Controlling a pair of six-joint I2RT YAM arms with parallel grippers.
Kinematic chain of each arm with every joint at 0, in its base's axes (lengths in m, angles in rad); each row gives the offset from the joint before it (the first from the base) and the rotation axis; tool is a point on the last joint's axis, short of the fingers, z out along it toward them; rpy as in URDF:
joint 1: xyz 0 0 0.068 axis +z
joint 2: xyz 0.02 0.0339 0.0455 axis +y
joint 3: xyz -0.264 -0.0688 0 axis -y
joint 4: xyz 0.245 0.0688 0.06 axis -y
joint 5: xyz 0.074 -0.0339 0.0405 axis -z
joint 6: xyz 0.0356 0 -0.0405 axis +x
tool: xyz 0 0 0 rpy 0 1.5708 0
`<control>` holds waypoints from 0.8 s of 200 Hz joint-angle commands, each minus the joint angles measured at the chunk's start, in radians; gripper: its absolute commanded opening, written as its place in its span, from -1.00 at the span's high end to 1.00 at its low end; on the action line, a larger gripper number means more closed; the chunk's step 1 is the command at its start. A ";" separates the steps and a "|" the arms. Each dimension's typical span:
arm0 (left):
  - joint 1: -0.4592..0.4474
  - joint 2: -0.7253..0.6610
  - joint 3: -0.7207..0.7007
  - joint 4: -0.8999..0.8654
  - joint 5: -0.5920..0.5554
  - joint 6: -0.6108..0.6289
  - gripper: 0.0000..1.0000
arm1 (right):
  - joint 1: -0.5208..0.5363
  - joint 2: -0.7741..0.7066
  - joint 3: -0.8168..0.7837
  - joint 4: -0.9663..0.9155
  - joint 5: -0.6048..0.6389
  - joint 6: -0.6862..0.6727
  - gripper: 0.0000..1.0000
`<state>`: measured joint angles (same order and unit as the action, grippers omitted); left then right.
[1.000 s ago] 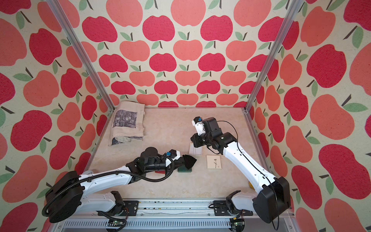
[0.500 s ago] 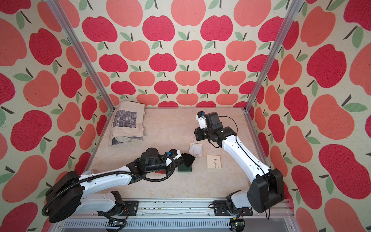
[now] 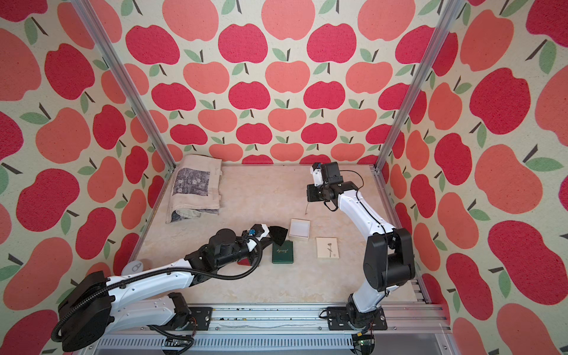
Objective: Take the necklace out of the lift-off lid jewelry box
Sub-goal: Place the necklace at the center of the board.
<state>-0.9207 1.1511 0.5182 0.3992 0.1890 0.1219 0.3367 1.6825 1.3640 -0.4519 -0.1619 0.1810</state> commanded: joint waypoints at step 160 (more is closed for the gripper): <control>0.038 -0.017 -0.041 -0.002 -0.037 -0.030 1.00 | -0.081 0.776 0.851 -0.097 0.015 0.011 0.93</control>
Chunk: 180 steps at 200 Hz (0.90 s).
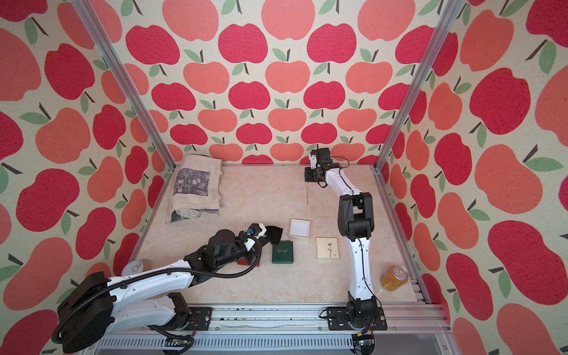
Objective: Take the necklace out of the lift-off lid jewelry box
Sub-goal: Place the necklace at the center of the board.
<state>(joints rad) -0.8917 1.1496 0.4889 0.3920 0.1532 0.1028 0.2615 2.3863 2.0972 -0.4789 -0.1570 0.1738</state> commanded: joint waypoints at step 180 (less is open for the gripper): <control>0.028 -0.093 -0.002 -0.046 -0.032 -0.042 1.00 | -0.030 0.062 0.143 -0.050 -0.027 0.065 0.36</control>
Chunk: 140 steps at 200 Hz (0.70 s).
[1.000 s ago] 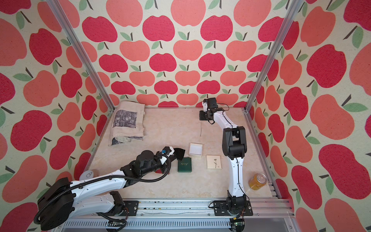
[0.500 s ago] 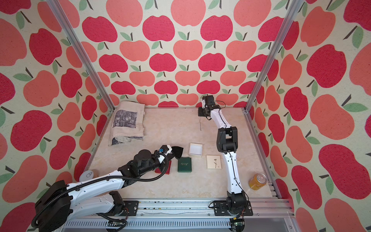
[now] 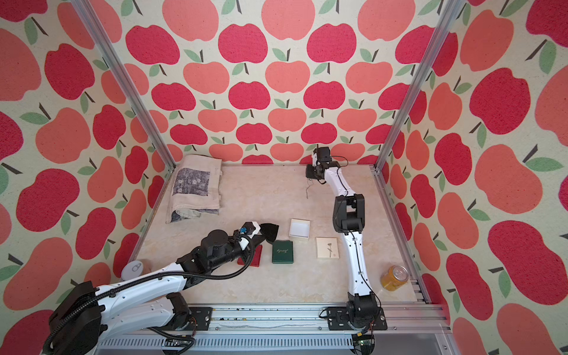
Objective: Take the necklace out of the lift-off lid jewelry box
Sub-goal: Place the necklace at the center of the board.
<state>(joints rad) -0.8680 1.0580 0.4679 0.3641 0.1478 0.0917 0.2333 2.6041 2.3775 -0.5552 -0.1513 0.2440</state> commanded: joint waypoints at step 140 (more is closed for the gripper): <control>0.014 0.492 0.266 0.207 -0.097 -0.068 1.00 | 0.129 -1.205 -1.496 0.512 -0.255 0.327 -0.28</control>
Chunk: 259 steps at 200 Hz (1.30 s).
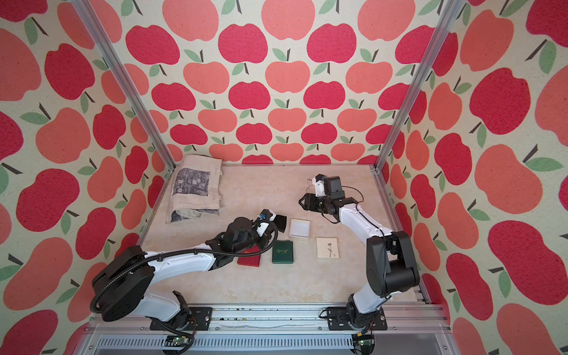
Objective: Take the necklace out of the lift-off lid jewelry box
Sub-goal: Place the necklace at the center of the board, then place the inner lining in the jewelry box.
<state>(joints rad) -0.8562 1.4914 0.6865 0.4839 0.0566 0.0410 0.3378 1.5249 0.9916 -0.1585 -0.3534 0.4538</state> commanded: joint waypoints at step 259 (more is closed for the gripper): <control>-0.069 0.218 0.105 0.329 0.079 0.017 1.00 | 0.110 -0.264 -0.358 0.318 -0.055 0.310 -0.10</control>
<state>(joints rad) -0.9169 1.6909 0.7807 0.7696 0.1162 0.0425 0.4397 1.2526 0.6544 0.1181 -0.3882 0.7437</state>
